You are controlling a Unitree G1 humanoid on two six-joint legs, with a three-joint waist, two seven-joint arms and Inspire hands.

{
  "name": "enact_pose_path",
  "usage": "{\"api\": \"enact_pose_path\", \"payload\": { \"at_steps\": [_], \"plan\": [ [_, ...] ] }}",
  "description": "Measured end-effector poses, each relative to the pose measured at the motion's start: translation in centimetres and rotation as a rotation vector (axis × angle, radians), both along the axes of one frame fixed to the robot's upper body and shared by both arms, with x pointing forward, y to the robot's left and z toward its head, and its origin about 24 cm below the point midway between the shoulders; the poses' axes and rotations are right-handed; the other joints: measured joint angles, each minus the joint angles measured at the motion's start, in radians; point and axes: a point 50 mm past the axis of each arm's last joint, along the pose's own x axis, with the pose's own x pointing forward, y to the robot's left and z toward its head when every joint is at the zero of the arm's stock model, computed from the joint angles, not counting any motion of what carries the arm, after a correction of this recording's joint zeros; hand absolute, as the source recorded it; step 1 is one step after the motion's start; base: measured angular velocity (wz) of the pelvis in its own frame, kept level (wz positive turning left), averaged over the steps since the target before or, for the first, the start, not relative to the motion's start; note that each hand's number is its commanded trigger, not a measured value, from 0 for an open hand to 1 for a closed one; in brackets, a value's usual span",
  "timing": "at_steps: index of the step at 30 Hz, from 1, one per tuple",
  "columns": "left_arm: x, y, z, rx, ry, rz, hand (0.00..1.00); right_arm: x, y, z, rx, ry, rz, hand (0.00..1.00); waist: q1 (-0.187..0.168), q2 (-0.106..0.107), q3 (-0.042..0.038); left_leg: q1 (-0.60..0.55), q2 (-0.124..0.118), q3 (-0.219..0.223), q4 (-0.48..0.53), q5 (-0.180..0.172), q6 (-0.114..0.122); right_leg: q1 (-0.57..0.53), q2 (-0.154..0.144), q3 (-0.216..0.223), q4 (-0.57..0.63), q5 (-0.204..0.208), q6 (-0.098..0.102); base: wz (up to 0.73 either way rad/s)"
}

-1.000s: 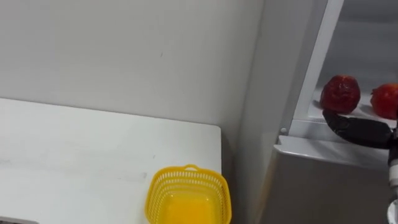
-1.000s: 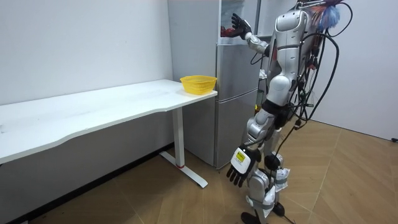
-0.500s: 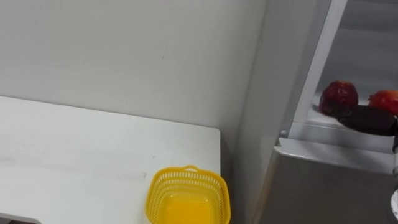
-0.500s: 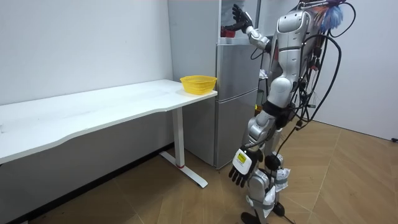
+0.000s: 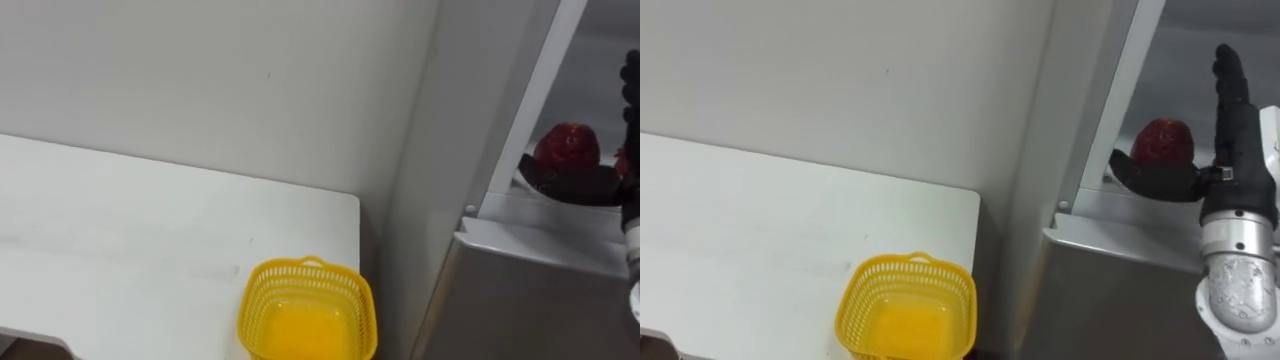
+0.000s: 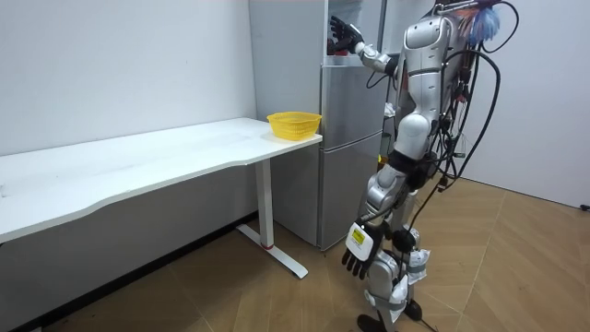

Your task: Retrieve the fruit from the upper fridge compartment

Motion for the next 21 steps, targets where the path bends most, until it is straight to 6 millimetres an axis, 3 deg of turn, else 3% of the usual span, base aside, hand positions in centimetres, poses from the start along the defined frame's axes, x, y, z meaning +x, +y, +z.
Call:
{"api": "enact_pose_path", "payload": {
  "at_steps": [5, 12, 18, 21],
  "plan": [
    [-0.2, 0.0, 0.0, -0.001, 0.002, 0.0, 0.0, 0.2, -0.3, -0.2, -0.033, 0.043, 0.026, 0.0, 0.003, 0.007, -0.0051, 0.002, 0.0, -0.004, -0.001, 0.0, 0.0, 0.003, -0.001, -0.002, 0.0, 0.0, 0.0, 0.01],
    [-0.6, 0.2, 0.1, 0.006, 0.012, 0.004, 0.0, 1.0, -0.7, 0.7, -0.129, 0.113, 0.074, 0.0, 0.001, -0.003, -0.0077, 0.006, 0.001, -0.003, -0.001, 0.0, 0.0, 0.005, 0.0, 0.003, 0.0, 0.0, 0.0, 0.0],
    [-0.5, 0.3, 0.1, 0.01, 0.009, 0.002, 0.0, 1.1, -1.0, 0.4, -0.16, 0.158, 0.094, 0.0, 0.003, -0.016, -0.0004, 0.017, 0.001, -0.003, -0.008, 0.0, 0.0, 0.016, 0.001, 0.002, 0.0, 0.0, 0.0, 0.0],
    [-0.5, 0.4, 0.1, 0.012, 0.012, 0.002, 0.0, 1.2, -0.9, 0.4, -0.174, 0.162, 0.095, 0.0, 0.003, -0.02, -0.0012, 0.018, 0.001, -0.003, -0.009, 0.0, 0.0, 0.016, 0.0, 0.002, 0.0, 0.0, -0.001, 0.0]
  ]
}}
